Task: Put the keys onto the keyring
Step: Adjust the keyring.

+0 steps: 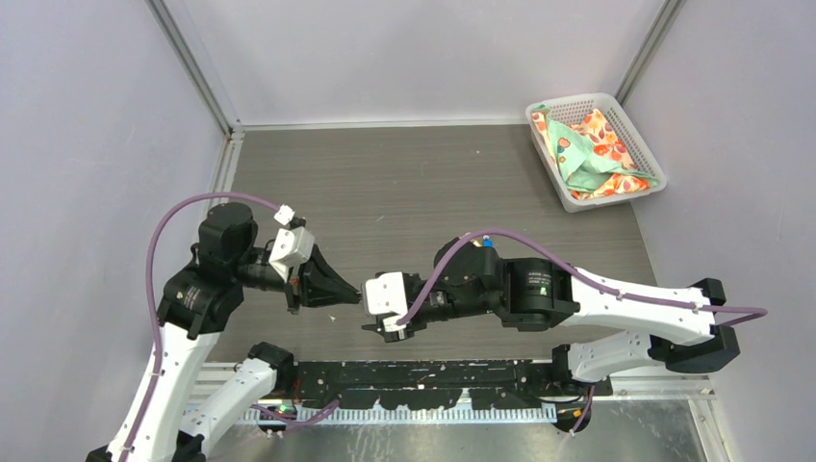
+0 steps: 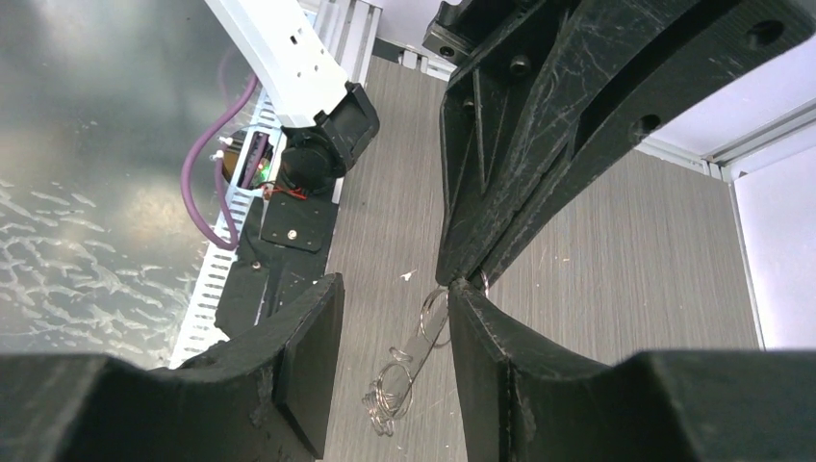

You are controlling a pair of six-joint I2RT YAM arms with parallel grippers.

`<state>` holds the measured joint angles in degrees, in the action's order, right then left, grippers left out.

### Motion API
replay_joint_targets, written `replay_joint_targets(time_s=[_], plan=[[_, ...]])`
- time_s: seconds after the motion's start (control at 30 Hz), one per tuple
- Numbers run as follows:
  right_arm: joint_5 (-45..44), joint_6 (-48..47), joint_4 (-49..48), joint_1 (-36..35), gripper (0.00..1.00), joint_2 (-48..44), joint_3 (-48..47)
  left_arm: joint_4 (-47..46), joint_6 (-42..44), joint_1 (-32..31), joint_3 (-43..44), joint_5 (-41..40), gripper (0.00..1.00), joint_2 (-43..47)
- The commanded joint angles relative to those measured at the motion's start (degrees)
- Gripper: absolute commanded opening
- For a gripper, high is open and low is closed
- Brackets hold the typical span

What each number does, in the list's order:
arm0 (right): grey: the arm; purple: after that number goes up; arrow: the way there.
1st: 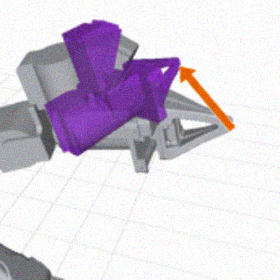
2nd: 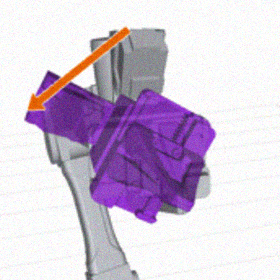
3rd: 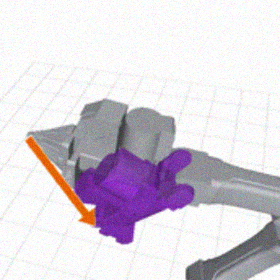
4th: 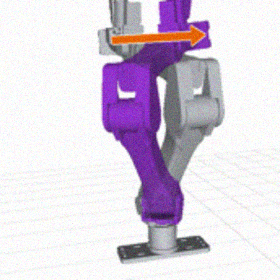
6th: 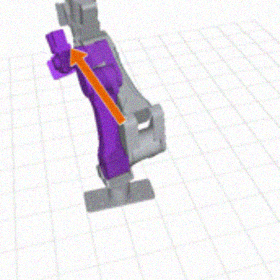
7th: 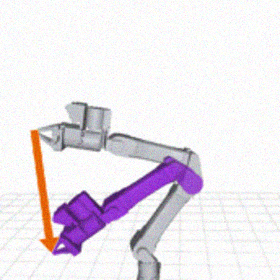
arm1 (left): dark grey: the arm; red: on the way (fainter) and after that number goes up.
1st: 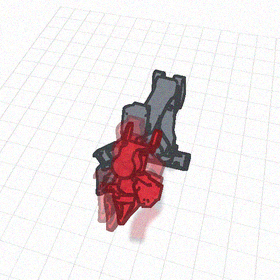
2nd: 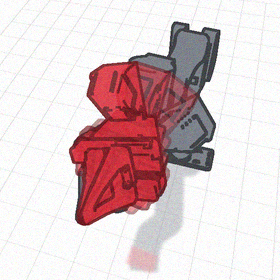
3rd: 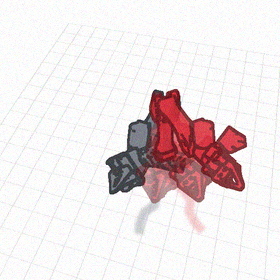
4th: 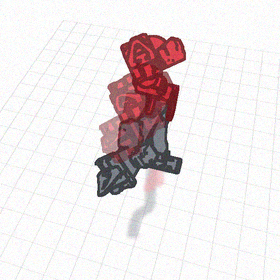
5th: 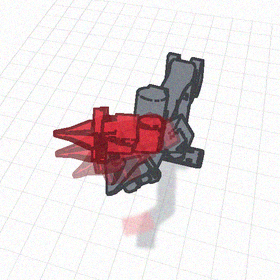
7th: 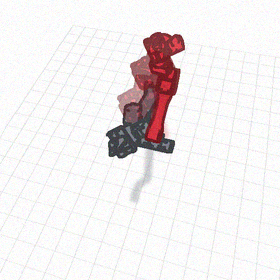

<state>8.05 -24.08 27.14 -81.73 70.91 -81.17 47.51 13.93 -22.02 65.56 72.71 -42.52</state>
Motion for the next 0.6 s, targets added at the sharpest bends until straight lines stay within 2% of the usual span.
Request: replay_joint_targets(time_s=[0.0,0.33,0.57], plan=[[-3.5,-2.0,-1.2,0.4,0.49,1.3,-2.0,-0.1,-1.9,0.0,2.0,4.4,0.01,0.0],[-5.2,-4.1,4.5,0.3,0.45,1.9,-2.9,-7.9,-13.1,0.0,-0.8,5.5,0.01,0.7],[-0.9,-2.6,9.4,0.2,0.38,0.6,-4.0,-10.8,-16.2,0.0,-1.9,3.9,0.0,1.1]])
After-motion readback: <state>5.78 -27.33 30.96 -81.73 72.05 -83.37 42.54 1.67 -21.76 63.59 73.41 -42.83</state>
